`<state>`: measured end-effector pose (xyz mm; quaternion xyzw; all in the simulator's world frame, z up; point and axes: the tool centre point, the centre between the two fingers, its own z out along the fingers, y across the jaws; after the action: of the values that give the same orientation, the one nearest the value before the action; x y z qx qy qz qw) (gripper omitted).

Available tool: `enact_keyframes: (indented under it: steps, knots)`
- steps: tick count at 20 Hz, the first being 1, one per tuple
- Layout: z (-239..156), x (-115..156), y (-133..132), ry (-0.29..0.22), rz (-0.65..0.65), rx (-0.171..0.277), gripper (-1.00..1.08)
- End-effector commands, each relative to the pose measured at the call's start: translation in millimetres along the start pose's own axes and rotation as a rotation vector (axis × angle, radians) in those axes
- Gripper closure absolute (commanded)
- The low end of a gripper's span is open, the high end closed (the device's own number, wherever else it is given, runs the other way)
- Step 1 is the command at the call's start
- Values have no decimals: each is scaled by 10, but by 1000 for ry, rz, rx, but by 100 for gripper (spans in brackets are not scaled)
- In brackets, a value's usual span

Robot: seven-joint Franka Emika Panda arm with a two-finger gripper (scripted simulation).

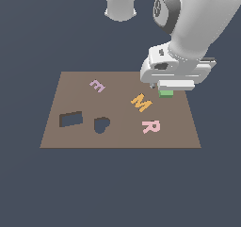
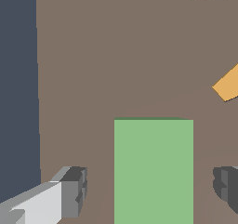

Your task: Insert a designated object into the corresponding slot on a board.

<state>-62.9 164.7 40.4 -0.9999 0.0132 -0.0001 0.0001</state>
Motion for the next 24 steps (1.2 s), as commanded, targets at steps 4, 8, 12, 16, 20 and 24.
enact_keyframes:
  steps: [4,8,12,16,20,24]
  knots:
    - [106,-2,-4,0,1,0,-92]
    - [106,-2,-4,0,1,0,108]
    - [106,-2,-4,0,1,0,108]
    - [93,2,-3,1,2,0,108]
    - [73,-1,-2,-1,1,0,108]
    - [72,36,18,-1,16,0,108]
